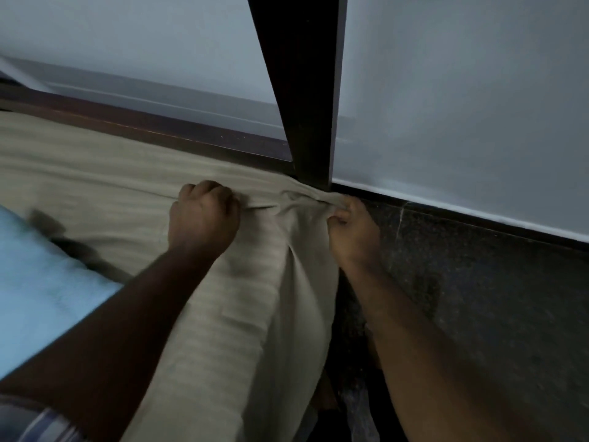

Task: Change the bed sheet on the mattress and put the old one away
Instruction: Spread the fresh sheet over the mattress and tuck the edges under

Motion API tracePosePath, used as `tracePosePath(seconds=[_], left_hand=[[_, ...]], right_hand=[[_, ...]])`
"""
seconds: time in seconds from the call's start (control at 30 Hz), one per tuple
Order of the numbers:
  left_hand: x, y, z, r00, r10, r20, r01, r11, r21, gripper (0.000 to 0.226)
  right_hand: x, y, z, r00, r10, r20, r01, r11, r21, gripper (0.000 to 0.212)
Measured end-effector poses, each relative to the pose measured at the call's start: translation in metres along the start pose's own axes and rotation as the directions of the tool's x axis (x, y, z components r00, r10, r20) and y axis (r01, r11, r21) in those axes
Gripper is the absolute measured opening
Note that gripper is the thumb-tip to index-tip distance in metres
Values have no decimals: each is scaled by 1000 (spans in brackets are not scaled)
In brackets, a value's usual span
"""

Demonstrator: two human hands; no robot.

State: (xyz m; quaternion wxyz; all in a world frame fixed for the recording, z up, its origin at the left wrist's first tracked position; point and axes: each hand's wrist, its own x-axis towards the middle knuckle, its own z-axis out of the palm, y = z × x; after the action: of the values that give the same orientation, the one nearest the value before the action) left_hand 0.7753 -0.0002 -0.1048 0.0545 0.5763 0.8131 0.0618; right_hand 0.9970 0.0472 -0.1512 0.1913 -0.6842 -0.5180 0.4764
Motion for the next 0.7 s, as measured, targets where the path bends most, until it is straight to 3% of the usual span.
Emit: tracePosePath(seconds=[0.1,0.17,0.23,0.33,0.4,0.43,0.5,0.57,0.6,0.63,0.67,0.7], left_hand=[[9,-6,2,988,9,156,-21,997,80,40],[19,-6,5,976,-62,208,50,997,60,45],[31,-3,10,968,-151,200,164,985,-50,42],[44,5,13,955,-164,248,210,962,-173,35],[46,8,20,960,-208,186,255,924,-283,27],[46,11,23,947,-296,127,322,861,-394,23],[44,27,30,841,-537,55,446,633,-633,15],[44,41,38,747,-663,39,441,451,-776,13],[40,44,42,770,-637,37,420,462,-781,18],[34,43,47,841,-540,22,383,568,-729,25],[27,39,51,939,-345,1,271,736,-621,33],[23,32,55,994,-107,21,105,887,-449,41]], right_hand=[[-7,-1,15,992,-98,75,96,995,34,30],[0,0,26,987,-34,160,21,997,79,35],[9,-1,32,980,44,193,-69,990,125,36],[20,-6,34,968,72,238,-113,980,162,25],[22,-8,38,959,114,258,-177,955,237,13],[23,-8,41,964,133,232,-199,935,292,9],[27,-5,48,980,145,133,-185,914,362,13],[28,-2,50,991,128,44,-135,915,380,17],[26,0,49,994,106,8,-100,915,391,16],[24,3,48,997,73,-10,-64,921,385,16],[21,5,47,999,32,20,-37,928,370,21],[20,8,48,997,-2,83,-27,936,351,29]])
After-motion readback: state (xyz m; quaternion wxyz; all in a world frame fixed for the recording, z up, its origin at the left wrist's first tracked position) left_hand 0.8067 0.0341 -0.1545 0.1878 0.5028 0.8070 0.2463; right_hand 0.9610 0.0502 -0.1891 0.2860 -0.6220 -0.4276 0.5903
